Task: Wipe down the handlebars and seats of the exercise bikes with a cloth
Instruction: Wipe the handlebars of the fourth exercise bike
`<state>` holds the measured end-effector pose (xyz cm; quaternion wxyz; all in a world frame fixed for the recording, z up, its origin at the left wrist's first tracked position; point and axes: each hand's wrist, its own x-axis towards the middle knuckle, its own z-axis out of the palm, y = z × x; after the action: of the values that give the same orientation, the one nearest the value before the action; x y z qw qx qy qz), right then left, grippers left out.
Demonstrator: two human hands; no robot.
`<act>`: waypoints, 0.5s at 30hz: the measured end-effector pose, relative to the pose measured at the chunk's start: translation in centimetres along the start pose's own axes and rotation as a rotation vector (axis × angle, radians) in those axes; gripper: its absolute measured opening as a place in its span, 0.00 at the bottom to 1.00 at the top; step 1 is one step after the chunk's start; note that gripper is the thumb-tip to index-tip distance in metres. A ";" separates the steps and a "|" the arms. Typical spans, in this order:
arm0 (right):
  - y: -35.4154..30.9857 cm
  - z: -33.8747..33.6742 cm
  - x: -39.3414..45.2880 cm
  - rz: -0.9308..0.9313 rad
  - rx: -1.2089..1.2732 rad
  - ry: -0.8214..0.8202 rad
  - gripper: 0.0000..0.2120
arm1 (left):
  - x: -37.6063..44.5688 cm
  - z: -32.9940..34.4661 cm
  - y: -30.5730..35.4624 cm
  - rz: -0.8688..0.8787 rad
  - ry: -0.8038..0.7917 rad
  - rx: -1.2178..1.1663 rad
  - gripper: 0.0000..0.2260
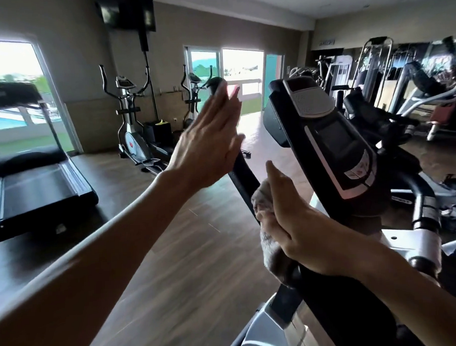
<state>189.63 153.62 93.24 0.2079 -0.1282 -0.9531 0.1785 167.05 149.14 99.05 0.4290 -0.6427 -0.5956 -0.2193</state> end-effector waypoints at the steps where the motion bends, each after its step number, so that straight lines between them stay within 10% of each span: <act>1: -0.2 -0.2 0.7 0.023 -0.022 -0.057 0.35 | -0.3 0.5 0.2 0.054 -0.015 0.004 0.22; 7: -1.5 0.0 5.1 0.091 -0.077 0.078 0.37 | -0.8 1.4 -0.7 0.130 -0.020 -0.110 0.19; 15: -1.8 -1.1 -0.2 0.134 -0.059 -0.135 0.37 | -1.0 1.8 -0.5 0.110 0.025 -0.098 0.18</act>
<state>189.98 152.22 94.78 0.1272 -0.1854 -0.9591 0.1721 165.95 149.97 97.48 0.4159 -0.6920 -0.5425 -0.2320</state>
